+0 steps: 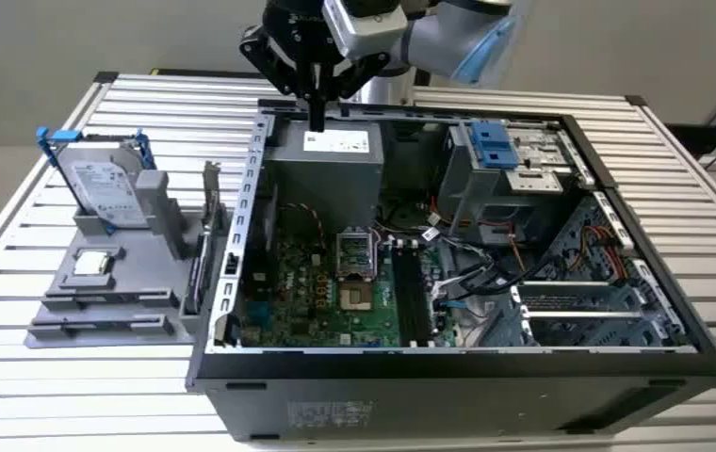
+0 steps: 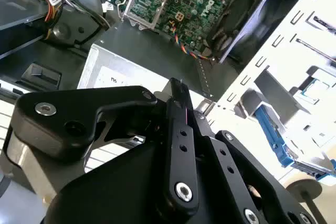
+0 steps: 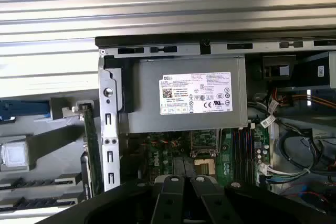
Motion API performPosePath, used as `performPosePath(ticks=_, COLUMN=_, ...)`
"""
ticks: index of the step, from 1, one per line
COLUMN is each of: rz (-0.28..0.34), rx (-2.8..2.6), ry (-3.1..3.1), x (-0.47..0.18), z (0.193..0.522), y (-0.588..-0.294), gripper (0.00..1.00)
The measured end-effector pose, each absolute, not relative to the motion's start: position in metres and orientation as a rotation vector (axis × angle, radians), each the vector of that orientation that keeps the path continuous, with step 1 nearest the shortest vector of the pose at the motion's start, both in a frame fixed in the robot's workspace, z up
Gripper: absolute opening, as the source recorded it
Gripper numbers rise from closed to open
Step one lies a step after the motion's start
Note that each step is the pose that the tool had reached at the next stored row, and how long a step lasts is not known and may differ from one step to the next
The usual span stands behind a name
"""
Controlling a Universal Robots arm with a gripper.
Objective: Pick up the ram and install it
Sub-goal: 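Reach for the ram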
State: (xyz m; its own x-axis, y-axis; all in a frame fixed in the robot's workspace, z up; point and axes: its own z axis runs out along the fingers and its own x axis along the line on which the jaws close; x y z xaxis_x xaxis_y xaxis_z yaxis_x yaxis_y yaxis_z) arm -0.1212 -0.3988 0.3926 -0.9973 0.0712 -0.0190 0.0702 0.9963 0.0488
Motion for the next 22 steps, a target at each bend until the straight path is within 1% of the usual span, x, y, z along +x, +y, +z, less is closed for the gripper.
performPosePath(ticks=22, rz=0.075, rx=0.111, ry=3.118, x=-0.135, z=0.393, y=-0.399, gripper=0.0)
